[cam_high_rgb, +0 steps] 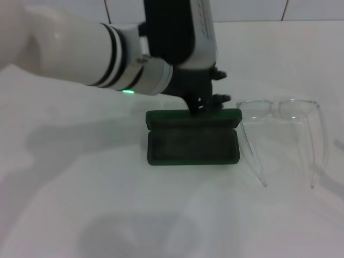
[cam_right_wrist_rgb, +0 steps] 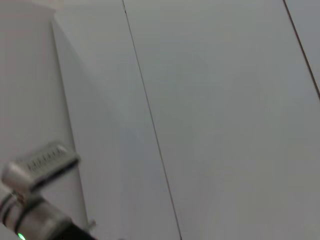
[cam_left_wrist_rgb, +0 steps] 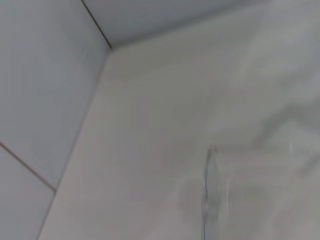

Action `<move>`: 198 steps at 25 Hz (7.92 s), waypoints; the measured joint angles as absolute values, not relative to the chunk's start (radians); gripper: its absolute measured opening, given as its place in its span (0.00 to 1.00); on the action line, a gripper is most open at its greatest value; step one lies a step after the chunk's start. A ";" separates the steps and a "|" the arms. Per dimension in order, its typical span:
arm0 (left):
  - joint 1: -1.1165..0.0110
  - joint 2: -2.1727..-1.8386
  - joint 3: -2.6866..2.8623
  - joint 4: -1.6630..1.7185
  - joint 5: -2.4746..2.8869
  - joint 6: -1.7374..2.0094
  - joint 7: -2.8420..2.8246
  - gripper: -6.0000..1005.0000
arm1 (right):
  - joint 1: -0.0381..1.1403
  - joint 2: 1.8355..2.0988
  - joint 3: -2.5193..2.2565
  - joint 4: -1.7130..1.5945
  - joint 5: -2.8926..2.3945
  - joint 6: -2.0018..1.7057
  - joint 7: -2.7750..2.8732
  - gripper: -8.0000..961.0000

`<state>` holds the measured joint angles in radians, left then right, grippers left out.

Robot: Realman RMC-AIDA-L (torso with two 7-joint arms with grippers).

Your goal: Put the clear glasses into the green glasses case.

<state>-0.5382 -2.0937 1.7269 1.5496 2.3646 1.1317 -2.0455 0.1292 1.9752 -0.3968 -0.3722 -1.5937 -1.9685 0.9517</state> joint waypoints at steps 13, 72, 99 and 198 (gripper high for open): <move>-0.350 -2.087 1.319 1.497 1.563 1.293 -1.808 0.37 | 0.293 1.938 -0.402 -0.592 -1.809 -1.821 1.155 0.91; -0.321 -2.088 1.001 0.836 1.374 1.654 -1.306 0.11 | 1.018 2.014 -1.107 -0.674 -2.704 -1.343 1.678 0.70; -0.291 -2.086 0.996 0.811 1.361 1.686 -1.303 0.11 | 0.979 2.015 -1.105 -0.788 -2.671 -1.430 1.742 0.13; -0.406 -2.093 1.125 0.628 1.118 1.746 -1.288 0.04 | 0.673 2.024 -1.250 -0.895 -1.435 -1.461 1.410 0.13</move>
